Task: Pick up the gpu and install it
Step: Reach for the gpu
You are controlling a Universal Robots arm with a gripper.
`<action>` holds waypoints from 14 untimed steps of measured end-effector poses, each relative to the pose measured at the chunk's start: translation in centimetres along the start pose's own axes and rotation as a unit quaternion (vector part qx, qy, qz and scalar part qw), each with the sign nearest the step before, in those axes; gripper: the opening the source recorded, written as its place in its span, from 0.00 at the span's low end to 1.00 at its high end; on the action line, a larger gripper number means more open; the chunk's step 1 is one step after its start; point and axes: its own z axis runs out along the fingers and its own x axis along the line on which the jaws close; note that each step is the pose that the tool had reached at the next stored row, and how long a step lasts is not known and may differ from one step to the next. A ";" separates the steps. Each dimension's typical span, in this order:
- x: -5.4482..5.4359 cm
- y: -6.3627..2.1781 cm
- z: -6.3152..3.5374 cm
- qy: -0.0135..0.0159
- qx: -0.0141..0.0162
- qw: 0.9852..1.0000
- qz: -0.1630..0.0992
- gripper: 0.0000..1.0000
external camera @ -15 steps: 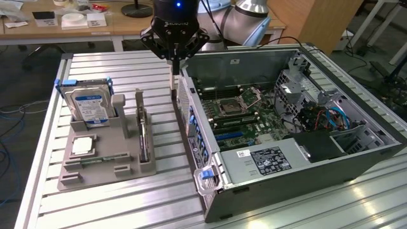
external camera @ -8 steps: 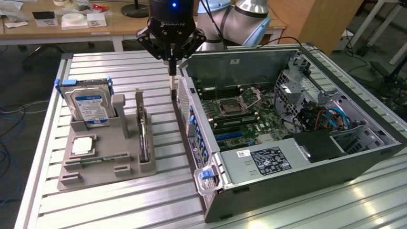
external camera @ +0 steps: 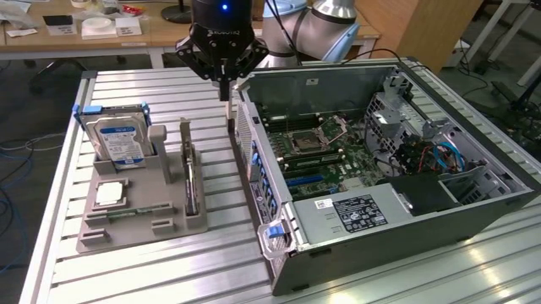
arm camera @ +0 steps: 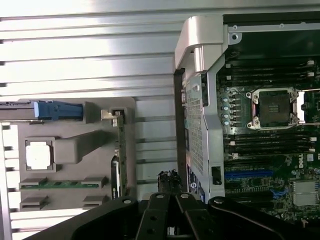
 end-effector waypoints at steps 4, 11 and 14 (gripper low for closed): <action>0.4 -0.03 0.03 0.000 0.000 1.000 0.000 0.10; 1.2 -0.09 0.06 0.001 0.000 1.000 0.000 0.10; 1.6 -0.13 0.06 0.001 0.000 1.000 0.000 0.10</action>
